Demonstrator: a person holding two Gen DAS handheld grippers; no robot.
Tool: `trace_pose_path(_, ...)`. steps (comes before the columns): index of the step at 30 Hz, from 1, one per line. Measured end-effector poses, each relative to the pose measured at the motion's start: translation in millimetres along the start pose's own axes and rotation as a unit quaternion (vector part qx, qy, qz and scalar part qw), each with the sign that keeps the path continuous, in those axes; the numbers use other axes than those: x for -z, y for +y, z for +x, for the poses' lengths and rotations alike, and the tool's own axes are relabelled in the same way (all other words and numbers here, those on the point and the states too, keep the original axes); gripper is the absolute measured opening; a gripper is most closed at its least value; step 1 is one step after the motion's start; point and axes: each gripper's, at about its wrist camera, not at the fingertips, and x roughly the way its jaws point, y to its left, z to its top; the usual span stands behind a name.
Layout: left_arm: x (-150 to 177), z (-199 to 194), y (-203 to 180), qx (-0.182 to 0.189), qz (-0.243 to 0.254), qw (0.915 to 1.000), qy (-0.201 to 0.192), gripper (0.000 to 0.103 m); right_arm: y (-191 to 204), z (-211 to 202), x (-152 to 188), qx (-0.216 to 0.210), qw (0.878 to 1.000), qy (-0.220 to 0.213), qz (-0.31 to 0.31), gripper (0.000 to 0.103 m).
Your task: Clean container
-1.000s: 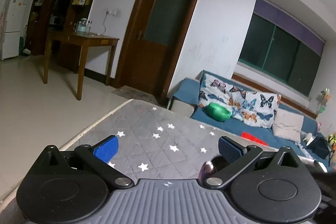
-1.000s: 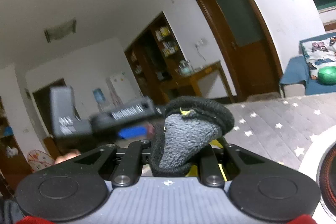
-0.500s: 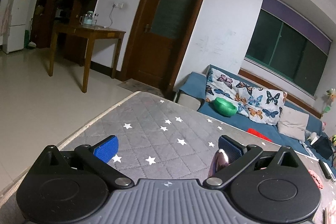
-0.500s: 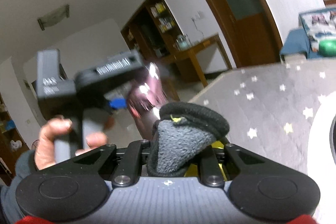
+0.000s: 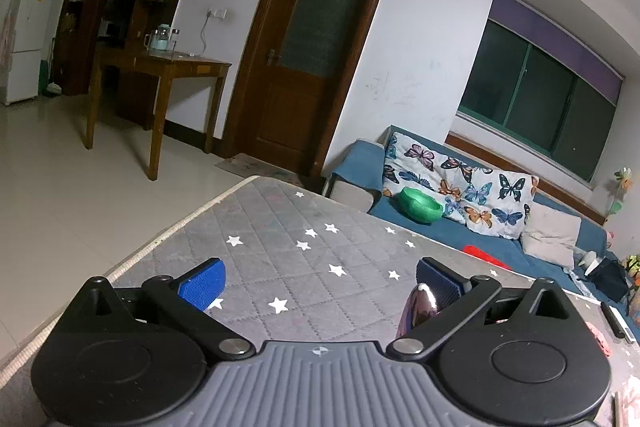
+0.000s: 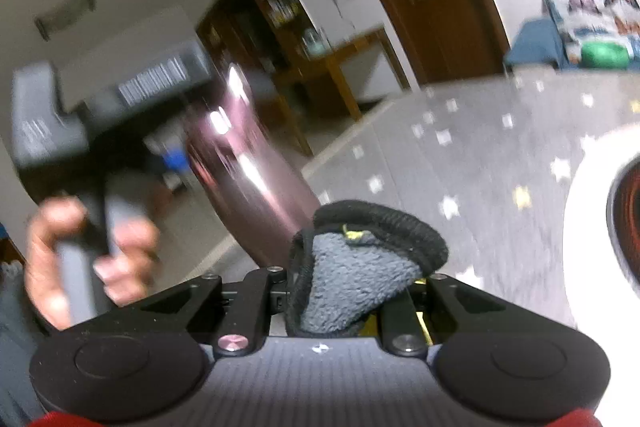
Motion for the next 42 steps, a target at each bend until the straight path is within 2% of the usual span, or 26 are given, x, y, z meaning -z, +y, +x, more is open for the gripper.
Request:
trace_pose_path(4, 1, 0, 0, 0.005, -0.004, 1.0, 0.002, 0.103, 10, -16, -26, -0.035, 0.998, -0.054, -0.003, 0.016)
trace_pose_path(7, -1, 0, 3, 0.005, -0.008, 1.0, 0.002, 0.103, 16, -19, -34, -0.044, 0.996, -0.072, -0.016, 0.016)
trace_pose_path(10, -2, 1, 10, 0.007, -0.021, 0.9998, 0.005, 0.103, 13, -14, -29, -0.049, 0.996, -0.074, -0.013, 0.016)
trace_pose_path(17, -2, 1, 15, 0.012, -0.035, 0.9993, 0.005, 0.103, -11, 5, -8, -0.026, 0.999, -0.032, 0.022, 0.016)
trace_pose_path(25, 4, -1, 10, 0.017, -0.031, 0.9994, -0.006, 0.103, -27, 24, 17, 0.022, 0.999, 0.031, 0.026, 0.016)
trace_pose_path(27, 7, -2, 9, 0.02, -0.034, 0.9992, -0.007, 0.103, -26, 27, 18, 0.024, 0.999, 0.038, 0.025, 0.016)
trace_pose_path(30, 8, -1, 13, 0.029, -0.047, 0.9985, -0.003, 0.103, -20, 25, 7, 0.021, 0.999, 0.022, 0.018, 0.016)
trace_pose_path(36, 9, 0, 14, 0.036, -0.058, 0.9977, 0.0, 0.103, -4, -6, -27, -0.034, 0.997, -0.066, 0.019, 0.016)
trace_pose_path(39, 10, -1, 15, 0.038, -0.061, 0.9974, 0.001, 0.103, -2, -9, -40, -0.06, 0.993, -0.096, 0.019, 0.016)
trace_pose_path(42, 9, 0, 17, 0.03, -0.067, 0.9973, 0.001, 0.103, -5, 2, -41, -0.068, 0.993, -0.094, 0.023, 0.016)
